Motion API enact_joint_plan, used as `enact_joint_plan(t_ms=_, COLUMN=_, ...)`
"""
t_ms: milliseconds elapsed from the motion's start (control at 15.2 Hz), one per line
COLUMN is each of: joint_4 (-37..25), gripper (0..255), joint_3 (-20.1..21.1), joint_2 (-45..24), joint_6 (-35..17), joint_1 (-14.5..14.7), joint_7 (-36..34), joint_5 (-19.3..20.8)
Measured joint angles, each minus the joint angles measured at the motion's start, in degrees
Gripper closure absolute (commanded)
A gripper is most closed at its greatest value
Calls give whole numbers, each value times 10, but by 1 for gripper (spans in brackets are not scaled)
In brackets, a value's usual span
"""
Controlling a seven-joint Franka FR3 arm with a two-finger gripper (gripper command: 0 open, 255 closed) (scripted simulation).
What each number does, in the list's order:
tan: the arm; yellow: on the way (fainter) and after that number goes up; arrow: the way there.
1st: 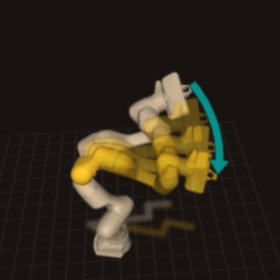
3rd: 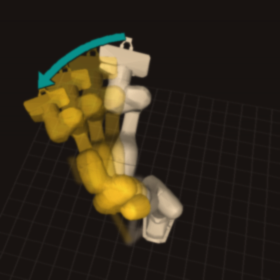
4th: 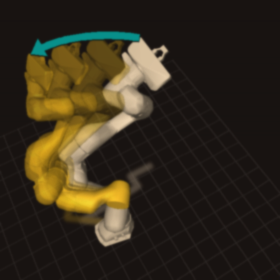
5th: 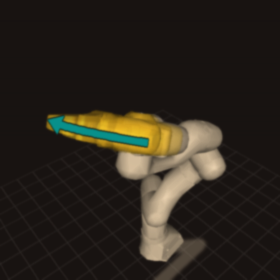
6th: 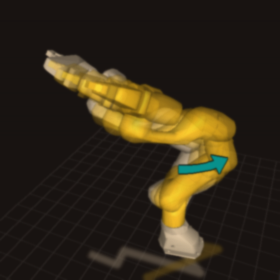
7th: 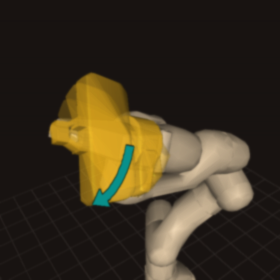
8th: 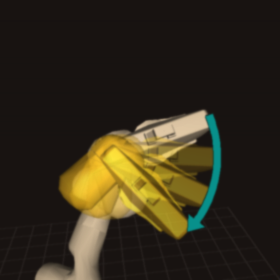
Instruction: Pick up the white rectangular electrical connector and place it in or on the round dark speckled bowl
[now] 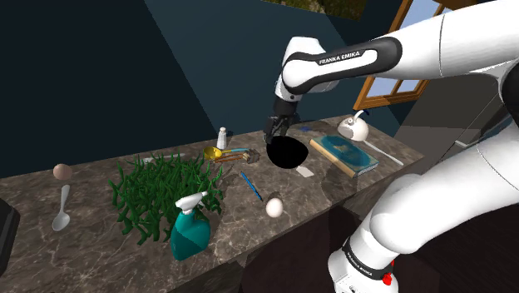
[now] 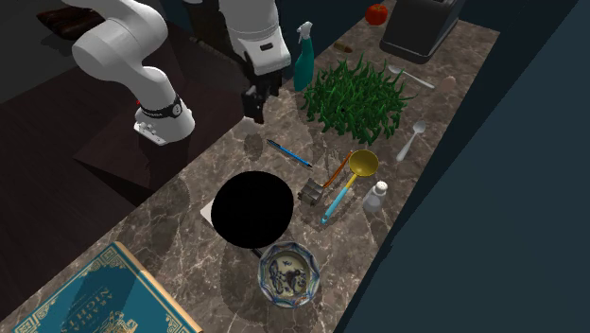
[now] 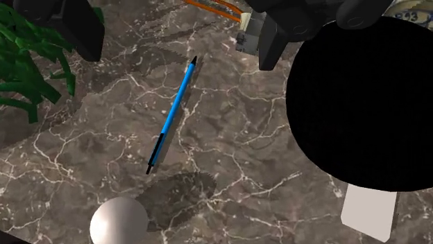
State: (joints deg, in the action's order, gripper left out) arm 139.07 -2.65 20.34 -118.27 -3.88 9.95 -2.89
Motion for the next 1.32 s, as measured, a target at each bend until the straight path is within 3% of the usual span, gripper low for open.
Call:
enact_joint_plan(t_ms=528, joint_4=-46, gripper=0, joint_3=-11, joint_2=-172, joint_6=-131, joint_1=-8, joint_7=8, joint_5=1)
enact_joint_plan(t_ms=990, joint_4=-132, gripper=0, joint_3=-18, joint_2=-326, joint_6=-204, joint_1=-19, joint_7=16, joint_5=-5)
enact_joint_plan(t_ms=1320, joint_4=-148, gripper=0, joint_3=-19, joint_2=-370, joint_6=-233, joint_1=-23, joint_7=23, joint_5=-10)
